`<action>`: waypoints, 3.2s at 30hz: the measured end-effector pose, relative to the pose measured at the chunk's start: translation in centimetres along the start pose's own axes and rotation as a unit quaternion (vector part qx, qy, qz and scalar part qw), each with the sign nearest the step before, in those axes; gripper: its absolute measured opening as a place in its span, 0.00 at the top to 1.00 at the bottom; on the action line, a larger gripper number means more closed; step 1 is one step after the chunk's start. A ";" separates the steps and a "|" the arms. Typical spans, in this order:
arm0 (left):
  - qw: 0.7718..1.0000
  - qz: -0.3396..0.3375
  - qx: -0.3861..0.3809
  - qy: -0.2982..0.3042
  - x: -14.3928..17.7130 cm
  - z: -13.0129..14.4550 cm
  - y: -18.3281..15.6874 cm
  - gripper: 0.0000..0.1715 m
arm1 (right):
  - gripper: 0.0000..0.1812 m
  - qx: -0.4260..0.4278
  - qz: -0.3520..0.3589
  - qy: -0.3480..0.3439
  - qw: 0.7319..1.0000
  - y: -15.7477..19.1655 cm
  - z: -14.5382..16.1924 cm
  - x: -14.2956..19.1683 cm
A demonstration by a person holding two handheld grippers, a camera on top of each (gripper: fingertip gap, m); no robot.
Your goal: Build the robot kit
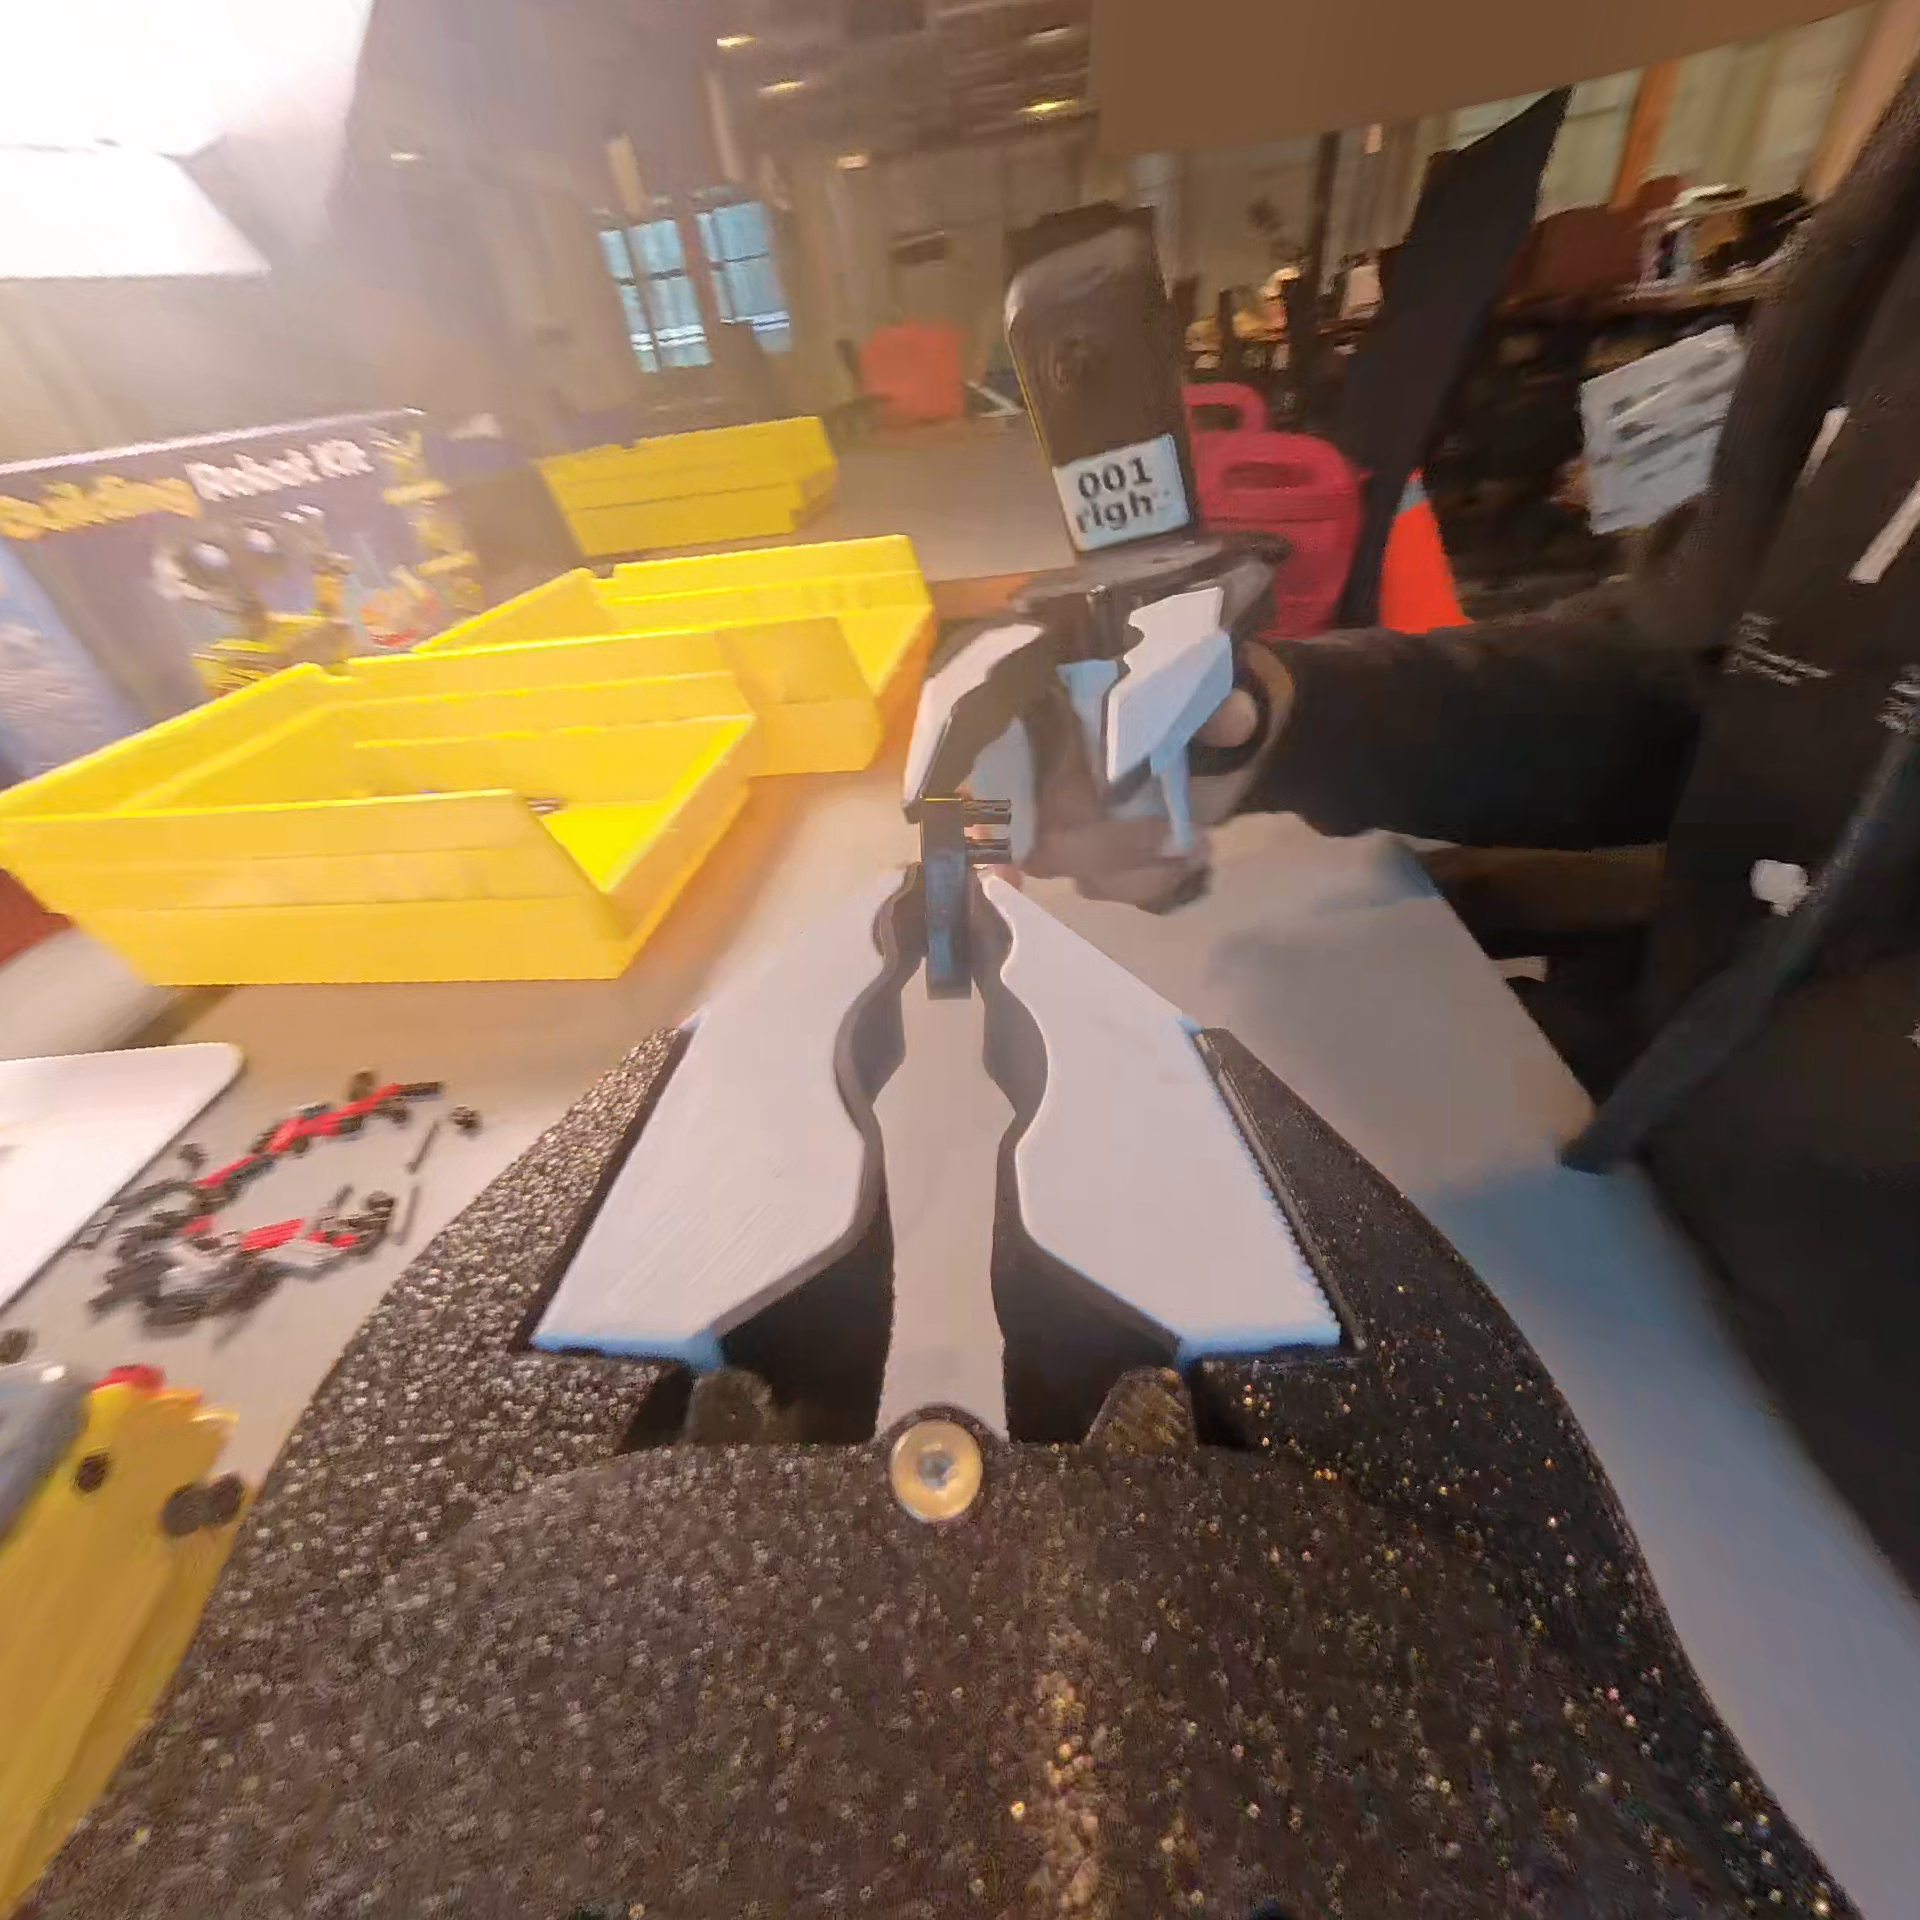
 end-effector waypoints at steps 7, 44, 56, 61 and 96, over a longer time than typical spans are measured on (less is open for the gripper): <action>0.996 0.061 -0.008 0.069 -1.3 1.3 -1.4 0.97 | 0.81 0.144 -0.037 0.108 0.983 0.7 0.0 -0.8; 0.996 0.048 -0.045 0.058 0.1 0.3 -2.0 0.91 | 0.91 0.164 -0.042 0.056 0.984 2.1 0.9 -0.3; 0.996 0.059 -0.030 0.065 -0.3 0.3 -2.1 0.97 | 0.91 0.176 -0.026 0.043 0.983 2.2 0.9 -0.5; 0.994 0.057 -0.047 0.082 -0.5 0.5 -2.3 0.97 | 0.90 0.198 -0.024 0.077 0.977 2.4 0.6 -0.7; 0.986 -0.011 -0.012 0.169 -2.0 3.6 -0.4 0.97 | 0.83 0.197 0.062 0.206 0.956 0.2 2.3 -1.8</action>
Point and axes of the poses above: each gripper's, where its closed fingertips meet, x back along the fingers, z out of its underside, y = z × x across the jaws, the point moved 9 cm from there along x, back along the fingers, and after that the axes turned 5 degrees about y, right-handed, at the moved point
